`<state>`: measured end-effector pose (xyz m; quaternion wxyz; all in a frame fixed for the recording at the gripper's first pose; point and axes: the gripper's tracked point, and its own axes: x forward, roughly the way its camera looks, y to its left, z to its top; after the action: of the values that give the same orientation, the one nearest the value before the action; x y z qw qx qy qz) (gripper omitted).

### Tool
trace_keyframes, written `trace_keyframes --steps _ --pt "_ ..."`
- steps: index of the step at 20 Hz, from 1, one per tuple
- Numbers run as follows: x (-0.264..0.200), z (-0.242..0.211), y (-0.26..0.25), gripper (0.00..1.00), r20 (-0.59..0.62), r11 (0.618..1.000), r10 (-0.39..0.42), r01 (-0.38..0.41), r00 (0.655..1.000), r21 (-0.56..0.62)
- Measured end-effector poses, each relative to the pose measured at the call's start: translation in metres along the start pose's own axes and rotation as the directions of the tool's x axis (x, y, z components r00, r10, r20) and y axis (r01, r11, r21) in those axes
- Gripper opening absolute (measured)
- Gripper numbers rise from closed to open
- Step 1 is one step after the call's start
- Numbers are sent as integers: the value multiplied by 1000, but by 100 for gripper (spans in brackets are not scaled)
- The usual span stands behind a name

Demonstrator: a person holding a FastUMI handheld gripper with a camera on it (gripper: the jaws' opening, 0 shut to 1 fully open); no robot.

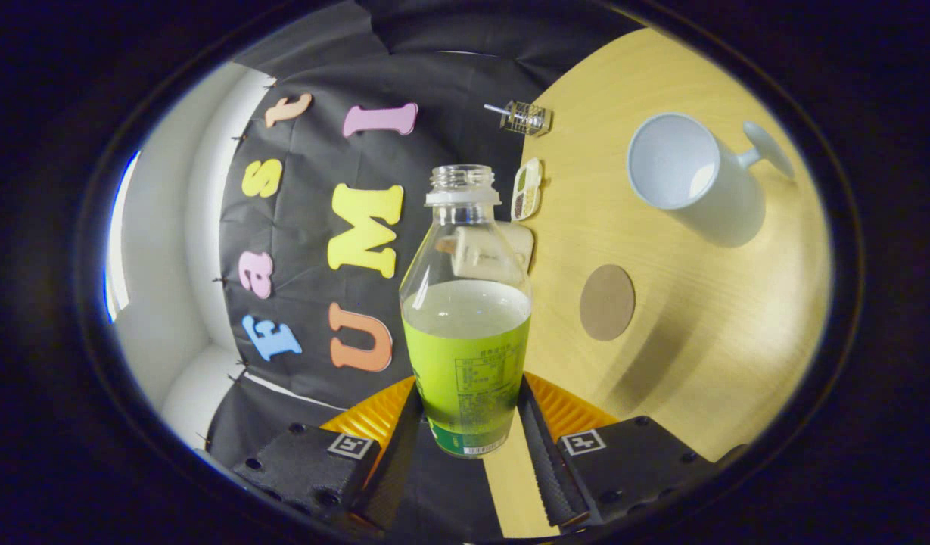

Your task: Take the bottle from table, then pour the juice into the cup, finally place the bottle on the coaster

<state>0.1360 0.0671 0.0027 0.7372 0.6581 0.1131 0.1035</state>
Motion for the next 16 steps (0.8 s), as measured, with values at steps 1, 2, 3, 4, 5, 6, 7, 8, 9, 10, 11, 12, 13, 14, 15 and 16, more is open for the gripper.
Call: trace_keyframes --steps 1,2,3,4,5,6,7,8,9,10,11,12,13,14,15,16 --pt "-1 2 1 75 9 999 21 -22 1000 35" --pt "0 2 3 75 16 997 36 -37 999 60" --pt "0 3 2 75 20 997 40 -41 999 72" --pt "0 4 3 75 24 996 41 -43 999 77" --pt "1 5 5 75 26 995 48 -50 999 87" --pt "1 7 9 75 30 992 59 -62 998 107" --pt "1 9 12 75 37 988 74 -78 997 132" --pt "2 11 15 75 43 983 88 -94 995 156" --pt "1 12 15 75 48 980 94 -100 994 174" --pt "1 12 16 75 51 976 97 -105 994 188" --pt "1 13 17 75 57 972 106 -115 993 206" --pt "-1 14 18 75 63 967 111 -122 992 225" --pt "-2 15 17 75 64 964 106 -118 992 236" --pt "-2 16 16 75 66 963 104 -117 992 243" --pt "-1 17 16 75 72 959 108 -123 992 254" --pt "0 19 19 75 74 955 114 -130 991 267"
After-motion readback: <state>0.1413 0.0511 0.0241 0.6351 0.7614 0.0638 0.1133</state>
